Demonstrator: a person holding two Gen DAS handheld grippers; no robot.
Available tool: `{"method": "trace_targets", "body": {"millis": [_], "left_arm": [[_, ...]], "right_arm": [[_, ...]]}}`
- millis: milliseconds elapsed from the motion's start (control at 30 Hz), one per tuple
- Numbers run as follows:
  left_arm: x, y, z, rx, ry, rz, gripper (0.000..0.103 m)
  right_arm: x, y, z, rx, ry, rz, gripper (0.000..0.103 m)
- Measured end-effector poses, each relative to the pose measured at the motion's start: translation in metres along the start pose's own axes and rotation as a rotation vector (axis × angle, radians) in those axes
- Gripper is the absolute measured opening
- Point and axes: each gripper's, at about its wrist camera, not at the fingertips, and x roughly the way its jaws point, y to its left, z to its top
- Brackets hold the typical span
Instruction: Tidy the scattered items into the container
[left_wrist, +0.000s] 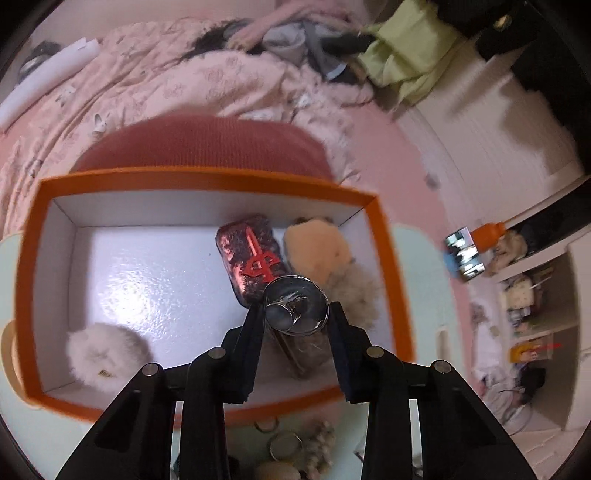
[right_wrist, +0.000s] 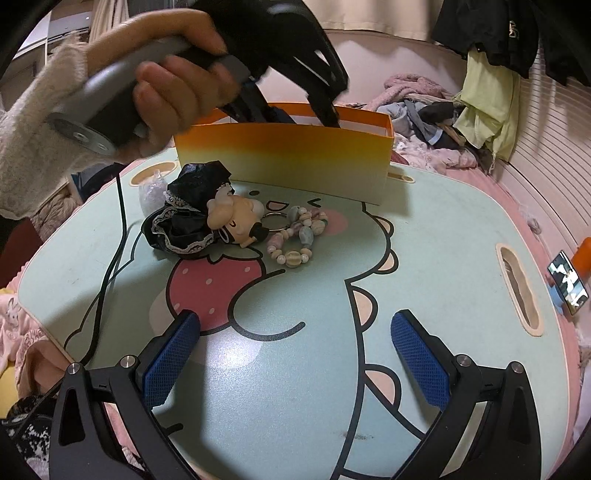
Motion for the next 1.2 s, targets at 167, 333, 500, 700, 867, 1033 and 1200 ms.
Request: {"method": "trace_targets", "body": {"millis": [167, 333, 500, 700, 867, 1033, 1200], "left_arm": [[-0.066, 0.0, -0.019, 0.064, -0.126, -0.06, 0.033], [-0.106, 0.014, -0.067, 0.14, -0.216, -0.029, 0.033], [-0.103, 0.058, -0.095, 0.067, -0.246, 0.046, 0.033], [-0.085, 0.107, -0.118, 0.009, -0.238, 0.158, 0.033], [-0.063, 0.101, -0.139, 0.062, -0.207, 0.171, 0.033], [-0.054, 0.085, -0.148, 0.124, -0.21, 0.18, 0.033], [-0.067, 0.086, -0.145, 0.106, -0.251, 0.142, 0.033]], "right_arm": [[0.0, 0.0, 0.0, 0.0, 0.0, 0.0, 0.103], [0.0, 0.0, 0.0, 0.0, 0.001, -0.001, 0.103], [0.0, 0.001, 0.0, -0.001, 0.001, -0.001, 0.103], [0.0, 0.001, 0.0, 0.0, 0.001, -0.002, 0.103], [0.0, 0.001, 0.0, 0.0, 0.002, -0.002, 0.103], [-0.001, 0.002, 0.0, 0.0, 0.001, -0.002, 0.103], [-0.001, 0.002, 0.0, 0.0, 0.001, -0.002, 0.103]]}}
